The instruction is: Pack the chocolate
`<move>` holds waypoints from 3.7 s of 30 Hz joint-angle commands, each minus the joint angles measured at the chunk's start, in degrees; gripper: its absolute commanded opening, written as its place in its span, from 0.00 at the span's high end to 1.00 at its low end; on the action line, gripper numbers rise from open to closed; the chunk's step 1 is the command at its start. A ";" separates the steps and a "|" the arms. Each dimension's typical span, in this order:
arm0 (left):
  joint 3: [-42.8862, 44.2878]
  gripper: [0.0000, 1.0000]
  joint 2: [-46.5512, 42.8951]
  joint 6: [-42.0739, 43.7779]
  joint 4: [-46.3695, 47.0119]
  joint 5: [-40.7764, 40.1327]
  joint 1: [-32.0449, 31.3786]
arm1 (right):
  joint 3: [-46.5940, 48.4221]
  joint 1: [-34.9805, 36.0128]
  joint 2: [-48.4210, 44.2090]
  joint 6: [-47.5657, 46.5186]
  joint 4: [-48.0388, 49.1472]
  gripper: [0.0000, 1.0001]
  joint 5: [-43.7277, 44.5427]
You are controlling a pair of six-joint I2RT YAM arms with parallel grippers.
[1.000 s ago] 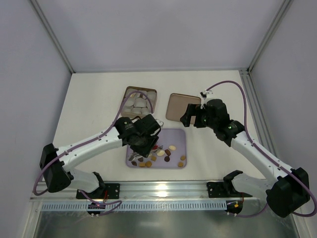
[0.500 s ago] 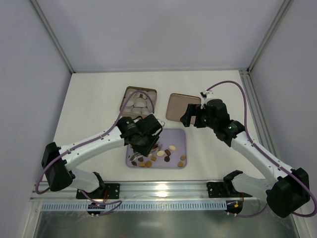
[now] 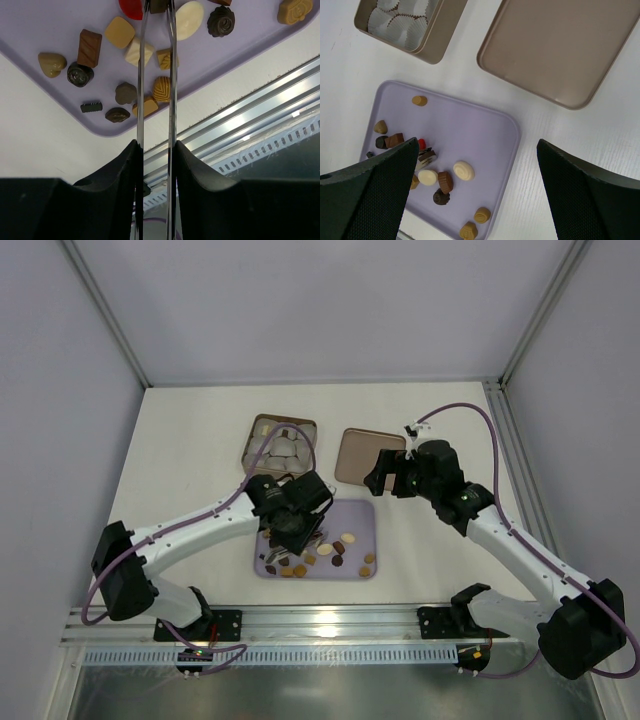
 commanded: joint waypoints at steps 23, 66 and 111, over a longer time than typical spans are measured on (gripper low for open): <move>17.26 0.80 -0.59 2.91 -1.30 -4.84 8.13 | 1.62 0.07 -1.27 -0.44 0.56 0.00 1.13; 46.20 0.73 35.01 9.59 5.29 -0.97 29.94 | 3.55 0.07 -0.04 -1.23 -0.93 0.00 1.13; 45.58 0.62 26.67 10.12 3.27 -1.06 29.94 | 2.67 0.06 -0.21 -0.79 -0.23 0.00 0.61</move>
